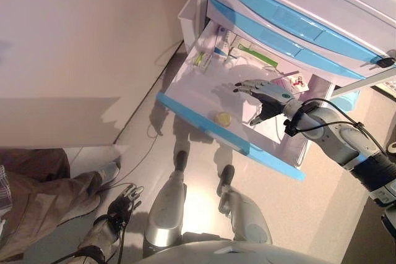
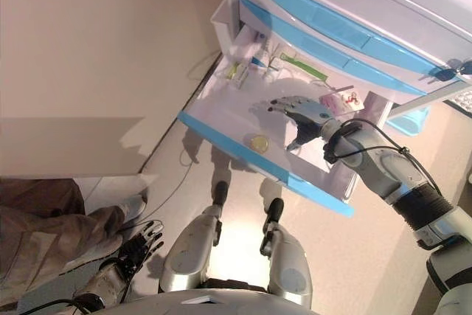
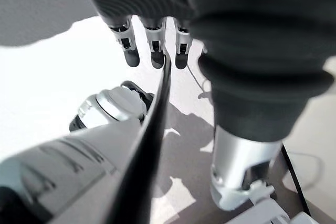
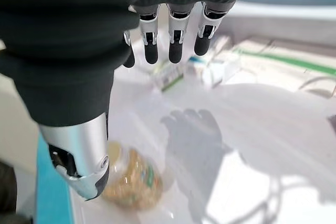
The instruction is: Open the drawer and pick up the medicine
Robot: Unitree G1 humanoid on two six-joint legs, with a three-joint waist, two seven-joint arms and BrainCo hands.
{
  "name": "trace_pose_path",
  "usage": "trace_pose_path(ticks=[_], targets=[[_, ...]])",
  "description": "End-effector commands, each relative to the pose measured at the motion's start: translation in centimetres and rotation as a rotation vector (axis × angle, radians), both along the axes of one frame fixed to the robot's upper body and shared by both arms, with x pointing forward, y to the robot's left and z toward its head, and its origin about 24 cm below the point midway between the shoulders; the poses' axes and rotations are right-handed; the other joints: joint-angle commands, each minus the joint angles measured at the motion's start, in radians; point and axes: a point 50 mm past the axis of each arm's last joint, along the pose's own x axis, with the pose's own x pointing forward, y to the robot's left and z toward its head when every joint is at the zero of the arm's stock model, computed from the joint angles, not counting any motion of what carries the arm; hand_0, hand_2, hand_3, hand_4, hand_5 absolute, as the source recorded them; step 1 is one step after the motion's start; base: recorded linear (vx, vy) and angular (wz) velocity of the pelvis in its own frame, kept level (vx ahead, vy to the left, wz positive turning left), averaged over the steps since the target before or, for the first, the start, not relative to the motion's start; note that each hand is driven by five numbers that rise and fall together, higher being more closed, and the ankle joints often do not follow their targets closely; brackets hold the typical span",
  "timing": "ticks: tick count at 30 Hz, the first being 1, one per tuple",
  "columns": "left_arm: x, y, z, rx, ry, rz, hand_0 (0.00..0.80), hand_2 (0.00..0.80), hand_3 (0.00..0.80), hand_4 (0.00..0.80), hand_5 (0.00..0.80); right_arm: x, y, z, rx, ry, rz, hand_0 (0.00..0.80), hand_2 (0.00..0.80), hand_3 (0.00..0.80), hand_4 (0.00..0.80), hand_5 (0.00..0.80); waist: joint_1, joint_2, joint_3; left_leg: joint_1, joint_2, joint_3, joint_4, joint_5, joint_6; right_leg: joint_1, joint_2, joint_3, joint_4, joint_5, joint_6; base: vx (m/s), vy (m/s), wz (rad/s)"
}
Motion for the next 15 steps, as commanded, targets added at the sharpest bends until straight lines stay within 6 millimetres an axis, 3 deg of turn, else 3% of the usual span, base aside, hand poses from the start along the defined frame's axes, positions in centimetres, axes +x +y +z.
trace_pose_path(ticks=[1, 15], targets=[[-1.8, 1.3, -0.1, 0.021, 0.035, 0.031, 0.0, 0.0, 0.0, 0.0, 0.0, -0.3, 2.3, 1.3, -0.054, -0.093, 0.137, 0.0, 0.0, 0.0, 0.0, 0.0, 0.017, -0.027, -0.02, -0.056, -0.011, -0.004, 0.099, -0.119, -0.005, -0.016, -0.026, -0.017, 0.019, 0.016, 0.053, -0.005, -0.001, 0.11], [-1.1, 1.4, 0.1, 0.028, 0.012, 0.013, 0.0, 0.0, 0.0, 0.0, 0.0, -0.3, 3.9, 0.1, -0.112, -0.098, 0.215, 0.0, 0.0, 0.0, 0.0, 0.0, 0.045, -0.03, 0.005, -0.086, -0.022, -0.028, 0.113, -0.119, -0.001, -0.033, -0.023, -0.032, 0.027, 0.016, 0.052, -0.004, -0.005, 0.04]])
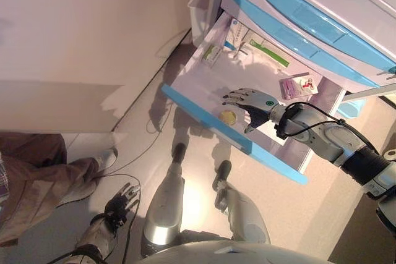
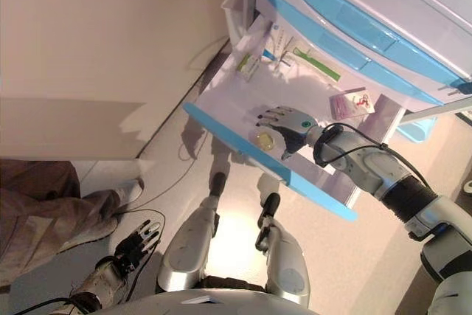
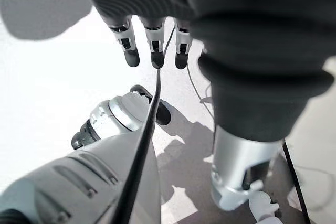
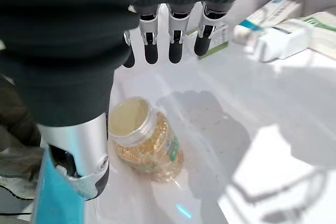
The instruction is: Open the drawer and pick up the medicine
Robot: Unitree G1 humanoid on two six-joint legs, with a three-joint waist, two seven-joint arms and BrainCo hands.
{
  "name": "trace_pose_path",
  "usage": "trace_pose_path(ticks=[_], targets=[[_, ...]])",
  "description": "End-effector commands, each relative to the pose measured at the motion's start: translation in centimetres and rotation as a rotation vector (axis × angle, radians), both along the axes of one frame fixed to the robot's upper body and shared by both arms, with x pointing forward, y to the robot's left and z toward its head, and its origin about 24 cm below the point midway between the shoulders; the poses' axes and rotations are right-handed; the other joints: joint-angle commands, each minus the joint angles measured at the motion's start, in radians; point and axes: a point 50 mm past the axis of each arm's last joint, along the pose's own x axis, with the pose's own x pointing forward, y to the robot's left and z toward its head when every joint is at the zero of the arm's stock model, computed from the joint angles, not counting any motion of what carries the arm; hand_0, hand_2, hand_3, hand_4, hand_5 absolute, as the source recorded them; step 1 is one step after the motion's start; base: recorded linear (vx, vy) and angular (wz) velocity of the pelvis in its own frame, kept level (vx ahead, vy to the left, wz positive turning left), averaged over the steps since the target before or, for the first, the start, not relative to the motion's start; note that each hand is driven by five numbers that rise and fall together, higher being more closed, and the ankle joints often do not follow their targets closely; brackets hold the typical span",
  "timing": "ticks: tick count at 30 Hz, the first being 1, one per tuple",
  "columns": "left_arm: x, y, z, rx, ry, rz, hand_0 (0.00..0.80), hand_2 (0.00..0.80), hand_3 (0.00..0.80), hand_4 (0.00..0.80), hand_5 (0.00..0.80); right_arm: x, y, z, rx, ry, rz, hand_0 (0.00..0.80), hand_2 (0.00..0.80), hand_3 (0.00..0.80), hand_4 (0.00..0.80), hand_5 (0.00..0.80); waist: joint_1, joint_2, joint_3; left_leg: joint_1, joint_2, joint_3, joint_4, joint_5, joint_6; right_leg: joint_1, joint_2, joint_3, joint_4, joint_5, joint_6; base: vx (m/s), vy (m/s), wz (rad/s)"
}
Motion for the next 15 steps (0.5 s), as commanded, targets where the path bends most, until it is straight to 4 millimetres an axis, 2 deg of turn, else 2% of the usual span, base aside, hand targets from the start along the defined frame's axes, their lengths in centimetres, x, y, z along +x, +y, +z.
trace_pose_path(ticks=[1, 15], targets=[[-1.33, 1.02, -0.1, 0.025, 0.023, 0.006, 0.0, 0.0, 0.0, 0.0, 0.0, -0.44, 1.78, 1.26, 0.038, -0.06, 0.099, 0.0, 0.0, 0.0, 0.0, 0.0, 0.004, -0.008, -0.022, -0.059, -0.022, -0.002, 0.111, -0.124, 0.005, -0.028, -0.029, 0.0, 0.042, 0.016, 0.053, 0.004, -0.003, 0.13], [-1.0, 0.95, 0.0, 0.027, 0.015, -0.003, 0.0, 0.0, 0.0, 0.0, 0.0, -0.79, 2.7, 0.6, 0.006, -0.054, 0.139, 0.0, 0.0, 0.0, 0.0, 0.0, 0.012, -0.011, -0.016, -0.068, -0.025, -0.009, 0.119, -0.128, 0.006, -0.032, -0.03, -0.003, 0.042, 0.016, 0.054, 0.0, 0.0, 0.01]])
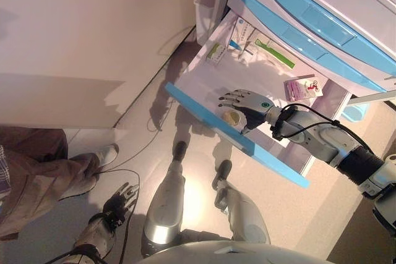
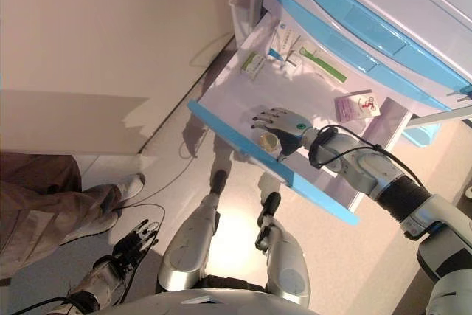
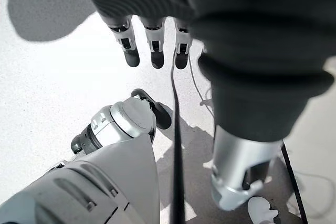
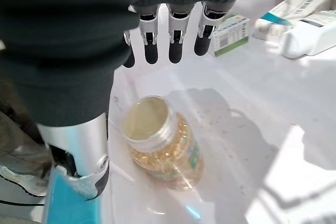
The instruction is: Open the drawer and pick up the medicine
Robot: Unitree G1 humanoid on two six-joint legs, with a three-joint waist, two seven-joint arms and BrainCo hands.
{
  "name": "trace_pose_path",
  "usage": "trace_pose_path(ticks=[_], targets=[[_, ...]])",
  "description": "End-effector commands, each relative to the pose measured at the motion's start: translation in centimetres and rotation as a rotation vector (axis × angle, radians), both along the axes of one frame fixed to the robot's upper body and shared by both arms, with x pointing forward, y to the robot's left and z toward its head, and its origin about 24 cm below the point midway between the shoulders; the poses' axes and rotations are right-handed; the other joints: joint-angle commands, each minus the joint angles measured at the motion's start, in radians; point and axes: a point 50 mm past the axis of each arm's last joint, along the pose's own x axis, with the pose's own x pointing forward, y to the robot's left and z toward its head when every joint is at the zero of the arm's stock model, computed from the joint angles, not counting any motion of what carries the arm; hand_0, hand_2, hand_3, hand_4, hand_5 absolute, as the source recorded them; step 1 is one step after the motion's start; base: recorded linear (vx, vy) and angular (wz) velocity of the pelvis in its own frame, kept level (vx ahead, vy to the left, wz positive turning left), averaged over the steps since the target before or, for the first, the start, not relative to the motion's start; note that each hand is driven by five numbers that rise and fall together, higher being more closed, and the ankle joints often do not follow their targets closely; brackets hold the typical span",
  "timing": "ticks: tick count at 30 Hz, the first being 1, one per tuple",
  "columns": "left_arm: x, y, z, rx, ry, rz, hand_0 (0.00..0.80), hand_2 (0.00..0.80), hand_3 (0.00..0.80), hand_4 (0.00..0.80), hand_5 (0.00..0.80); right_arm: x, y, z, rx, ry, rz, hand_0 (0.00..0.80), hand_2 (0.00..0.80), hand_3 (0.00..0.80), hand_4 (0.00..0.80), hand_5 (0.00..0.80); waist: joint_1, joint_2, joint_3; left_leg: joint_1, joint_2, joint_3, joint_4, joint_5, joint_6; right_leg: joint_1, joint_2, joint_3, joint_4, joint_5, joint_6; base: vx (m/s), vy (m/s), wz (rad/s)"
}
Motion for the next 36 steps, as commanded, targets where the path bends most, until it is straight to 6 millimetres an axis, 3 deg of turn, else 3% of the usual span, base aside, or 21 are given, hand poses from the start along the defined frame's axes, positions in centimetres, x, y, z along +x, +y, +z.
trace_pose_path(ticks=[1, 2, 3, 4, 5, 26, 27, 28, 29, 36], targets=[[-1.05, 0.57, -0.17, 0.015, 0.017, -0.001, 0.0, 0.0, 0.0, 0.0, 0.0, -0.57, 1.66, 1.16, -0.013, -0.064, 0.107, 0.0, 0.0, 0.0, 0.0, 0.0, 0.006, -0.011, -0.016, -0.063, -0.023, 0.004, 0.12, -0.131, 0.008, -0.032, -0.031, 0.005, 0.043, 0.017, 0.054, 0.0, 0.0, 0.0], [-1.02, 0.59, -0.15, 0.015, 0.016, -0.001, 0.0, 0.0, 0.0, 0.0, 0.0, -0.57, 1.68, 1.15, -0.02, -0.065, 0.111, 0.245, 0.245, 0.245, 0.245, 0.245, 0.006, -0.011, -0.015, -0.064, -0.023, 0.004, 0.12, -0.131, 0.008, -0.032, -0.031, 0.005, 0.044, 0.017, 0.054, 0.0, 0.0, 0.0], [-0.99, 0.57, -0.15, 0.015, 0.017, 0.0, 0.0, 0.0, 0.0, 0.0, 0.0, -0.6, 1.71, 1.15, -0.027, -0.069, 0.113, 0.54, 0.54, 0.54, 0.54, 0.54, 0.006, -0.012, -0.015, -0.064, -0.023, 0.004, 0.12, -0.131, 0.008, -0.033, -0.031, 0.006, 0.044, 0.017, 0.054, 0.0, 0.0, 0.0], [-0.98, 0.58, -0.15, 0.016, 0.017, 0.002, 0.0, 0.0, 0.0, 0.0, 0.0, -0.62, 1.71, 1.07, -0.032, -0.07, 0.112, 0.762, 0.762, 0.762, 0.762, 0.762, 0.006, -0.012, -0.014, -0.064, -0.023, 0.004, 0.12, -0.131, 0.008, -0.033, -0.03, 0.006, 0.043, 0.017, 0.055, 0.0, 0.0, 0.0], [-0.96, 0.58, -0.14, 0.017, 0.017, 0.001, 0.0, 0.0, 0.0, 0.0, 0.0, -0.64, 1.75, 1.0, -0.038, -0.07, 0.113, 0.8, 0.8, 0.8, 0.8, 0.8, 0.006, -0.013, -0.014, -0.065, -0.024, 0.004, 0.121, -0.132, 0.008, -0.033, -0.03, 0.006, 0.042, 0.018, 0.055, 0.0, 0.0, 0.0], [-1.09, 0.66, -0.17, 0.021, 0.019, 0.0, 0.0, 0.0, 0.0, 0.0, 0.0, -0.74, 1.43, 0.58, -0.047, -0.08, 0.104, 0.8, 0.8, 0.8, 0.8, 0.8, 0.004, -0.024, -0.022, -0.058, -0.018, 0.005, 0.108, -0.131, 0.008, -0.028, -0.024, 0.008, 0.033, 0.02, 0.055, 0.0, 0.0, 0.0], [-1.16, 0.69, -0.17, 0.022, 0.02, -0.001, 0.0, 0.0, 0.0, 0.0, 0.0, -0.74, 1.33, 0.58, -0.035, -0.083, 0.098, 0.747, 0.747, 0.747, 0.747, 0.747, 0.004, -0.024, -0.022, -0.057, -0.018, 0.005, 0.107, -0.131, 0.009, -0.027, -0.024, 0.008, 0.031, 0.021, 0.056, 0.0, 0.0, 0.0], [-1.21, 0.71, -0.19, 0.021, 0.021, 0.0, 0.0, 0.0, 0.0, 0.0, 0.0, -0.74, 1.28, 0.6, -0.03, -0.087, 0.096, 0.304, 0.304, 0.304, 0.304, 0.304, 0.003, -0.024, -0.023, -0.056, -0.018, 0.005, 0.106, -0.131, 0.008, -0.027, -0.023, 0.008, 0.031, 0.021, 0.056, 0.0, 0.0, 0.0], [-1.23, 0.69, -0.21, 0.02, 0.022, 0.002, 0.0, 0.0, 0.0, 0.0, 0.0, -0.76, 1.24, 0.61, -0.027, -0.091, 0.096, 0.0, 0.0, 0.0, 0.0, 0.0, 0.002, -0.024, -0.024, -0.056, -0.018, 0.006, 0.106, -0.131, 0.008, -0.028, -0.023, 0.009, 0.031, 0.021, 0.056, 0.0, 0.0, 0.0], [-1.15, 0.53, -0.24, 0.014, 0.021, 0.005, 0.0, 0.0, 0.0, 0.0, 0.0, -1.09, 1.41, 1.09, -0.014, -0.102, 0.115, 0.0, 0.0, 0.0, 0.0, 0.0, -0.004, -0.023, -0.029, -0.054, -0.016, 0.012, 0.105, -0.131, 0.008, -0.027, -0.025, 0.012, 0.029, 0.021, 0.056, 0.0, 0.0, 0.0]])
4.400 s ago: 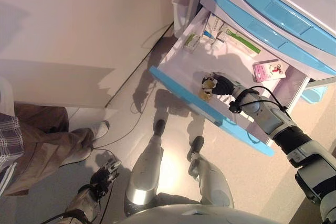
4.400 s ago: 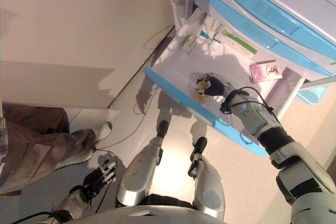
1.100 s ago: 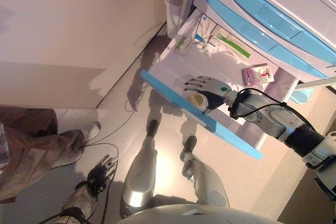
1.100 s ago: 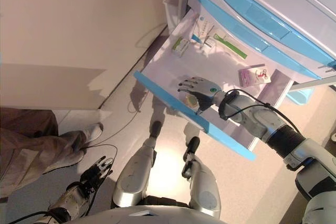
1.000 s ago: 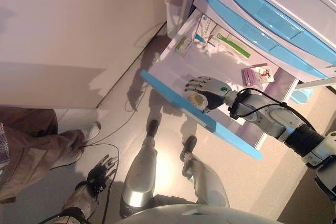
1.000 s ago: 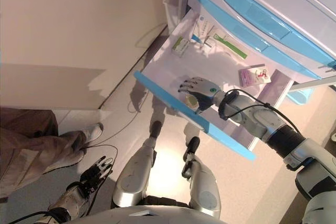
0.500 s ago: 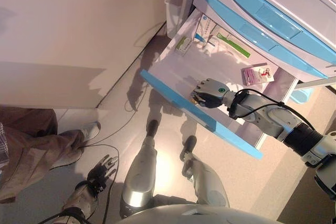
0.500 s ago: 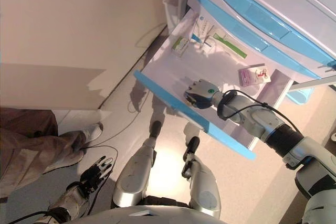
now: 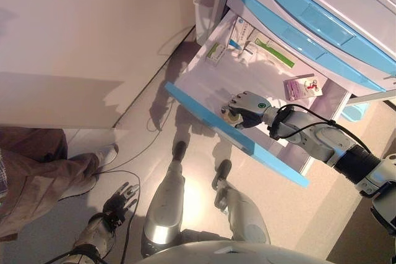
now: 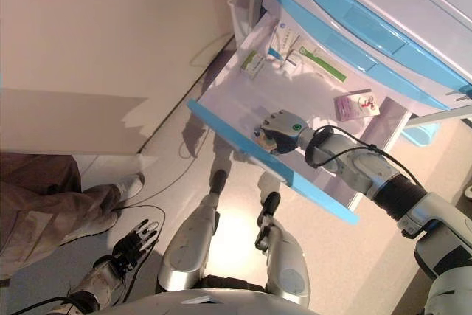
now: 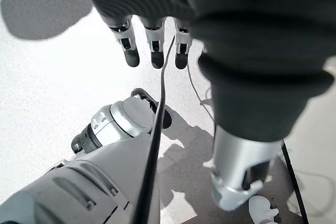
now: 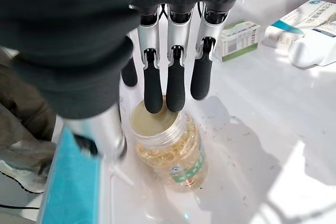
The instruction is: Open the drawer and pick up the medicine
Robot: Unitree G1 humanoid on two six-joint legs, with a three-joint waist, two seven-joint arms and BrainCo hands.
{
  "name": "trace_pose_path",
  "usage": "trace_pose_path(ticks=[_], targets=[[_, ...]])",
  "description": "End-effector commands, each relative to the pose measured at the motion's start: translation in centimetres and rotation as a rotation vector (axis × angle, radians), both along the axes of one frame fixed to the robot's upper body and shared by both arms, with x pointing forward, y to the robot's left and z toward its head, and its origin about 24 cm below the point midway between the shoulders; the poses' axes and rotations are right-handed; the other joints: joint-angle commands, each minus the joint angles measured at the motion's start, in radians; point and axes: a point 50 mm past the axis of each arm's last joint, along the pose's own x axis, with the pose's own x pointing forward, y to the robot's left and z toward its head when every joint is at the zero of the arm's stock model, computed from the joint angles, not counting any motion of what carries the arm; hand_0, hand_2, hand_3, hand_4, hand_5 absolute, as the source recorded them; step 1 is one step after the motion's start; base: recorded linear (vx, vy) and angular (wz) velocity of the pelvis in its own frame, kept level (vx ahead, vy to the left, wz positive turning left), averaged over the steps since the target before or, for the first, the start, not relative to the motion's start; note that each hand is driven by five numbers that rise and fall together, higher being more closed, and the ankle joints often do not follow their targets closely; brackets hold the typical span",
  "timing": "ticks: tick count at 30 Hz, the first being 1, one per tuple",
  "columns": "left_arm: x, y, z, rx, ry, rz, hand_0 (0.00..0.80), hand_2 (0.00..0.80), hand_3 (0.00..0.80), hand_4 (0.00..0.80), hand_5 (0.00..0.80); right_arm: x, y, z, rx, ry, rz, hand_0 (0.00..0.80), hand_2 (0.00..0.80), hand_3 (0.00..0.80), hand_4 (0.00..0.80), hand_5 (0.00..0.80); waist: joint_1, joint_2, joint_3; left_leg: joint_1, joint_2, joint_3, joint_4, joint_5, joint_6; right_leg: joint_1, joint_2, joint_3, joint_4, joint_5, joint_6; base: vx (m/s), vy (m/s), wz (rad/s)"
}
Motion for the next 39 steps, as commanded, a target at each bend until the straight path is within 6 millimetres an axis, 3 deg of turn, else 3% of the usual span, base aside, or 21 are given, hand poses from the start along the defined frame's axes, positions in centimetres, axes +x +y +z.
trace_pose_path(ticks=[1, 11, 23, 39], targets=[[-1.2, 0.5, -0.2, 0.014, 0.021, 0.008, 0.0, 0.0, 0.0, 0.0, 0.0, -1.2, 1.1, 1.2, 0.019, -0.055, 0.096, 0.0, 0.0, 0.0, 0.0, 0.0, -0.003, -0.023, -0.029, -0.053, -0.018, 0.012, 0.104, -0.132, 0.009, -0.025, -0.026, 0.011, 0.028, 0.022, 0.057, 0.0, 0.0, 0.0], [-1.4, 0.6, -0.3, 0.014, 0.027, 0.025, 0.0, 0.0, 0.0, 0.0, 0.0, -1.7, 1.0, 2.5, 0.027, -0.097, 0.113, 0.0, 0.0, 0.0, 0.0, 0.0, -0.013, -0.03, -0.034, -0.048, -0.014, 0.021, 0.099, -0.132, 0.011, -0.026, -0.023, 0.019, 0.029, 0.025, 0.06, 0.0, 0.0, 0.0], [-1.8, 0.8, -0.4, 0.013, 0.033, 0.033, 0.0, 0.0, 0.0, 0.0, 0.0, -1.2, -0.5, 0.7, -0.111, -0.185, 0.072, 0.0, 0.0, 0.0, 0.0, 0.0, -0.012, -0.027, -0.036, -0.049, -0.012, 0.024, 0.102, -0.134, 0.012, -0.023, -0.022, 0.017, 0.027, 0.023, 0.058, 0.0, 0.0, 0.0], [-1.4, 0.6, -0.3, 0.008, 0.025, 0.021, 0.0, 0.0, 0.0, 0.0, 0.0, -0.3, -1.4, -0.6, -0.093, -0.185, 0.02, 0.0, 0.0, 0.0, 0.0, 0.0, -0.005, -0.02, -0.029, -0.063, -0.02, 0.014, 0.108, -0.134, 0.014, -0.028, -0.023, 0.011, 0.028, 0.022, 0.056, 0.0, 0.0, 0.0]])
